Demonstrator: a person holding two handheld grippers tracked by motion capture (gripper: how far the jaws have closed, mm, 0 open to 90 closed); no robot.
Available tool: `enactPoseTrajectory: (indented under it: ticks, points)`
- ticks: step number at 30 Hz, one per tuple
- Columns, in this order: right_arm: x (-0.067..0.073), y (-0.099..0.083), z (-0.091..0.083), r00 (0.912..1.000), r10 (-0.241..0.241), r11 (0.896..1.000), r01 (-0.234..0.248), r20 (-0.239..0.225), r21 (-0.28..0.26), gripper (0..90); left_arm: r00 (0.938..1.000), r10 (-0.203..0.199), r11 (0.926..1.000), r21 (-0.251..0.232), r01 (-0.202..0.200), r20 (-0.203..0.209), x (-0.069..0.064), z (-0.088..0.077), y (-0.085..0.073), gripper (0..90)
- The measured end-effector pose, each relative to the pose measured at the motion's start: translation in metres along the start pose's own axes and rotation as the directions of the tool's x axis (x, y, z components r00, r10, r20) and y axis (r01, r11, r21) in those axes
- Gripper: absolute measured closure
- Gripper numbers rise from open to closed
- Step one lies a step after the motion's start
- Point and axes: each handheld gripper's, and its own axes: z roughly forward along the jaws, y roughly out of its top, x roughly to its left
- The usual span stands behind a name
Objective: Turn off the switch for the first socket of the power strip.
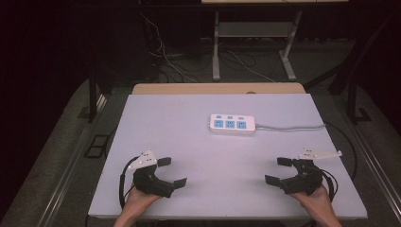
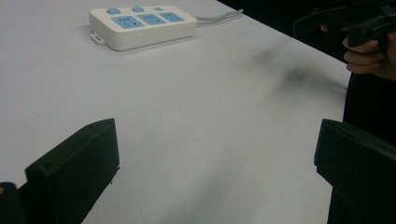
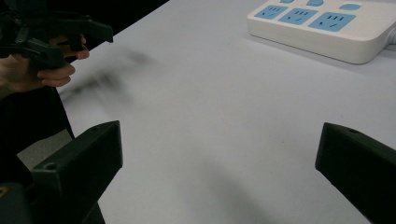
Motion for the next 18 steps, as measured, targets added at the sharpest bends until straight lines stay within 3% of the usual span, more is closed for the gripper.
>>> enactPoseTrajectory:
  ticks: [18]
  points:
    - [-0.001,0.0005,-0.0019,0.9996,0.019,1.0,-0.019,-0.022,0.005,0.4,0.9998,-0.006,1.0,0.004,0.006,0.018,-0.0006,0.0026,-0.0011,0.0]
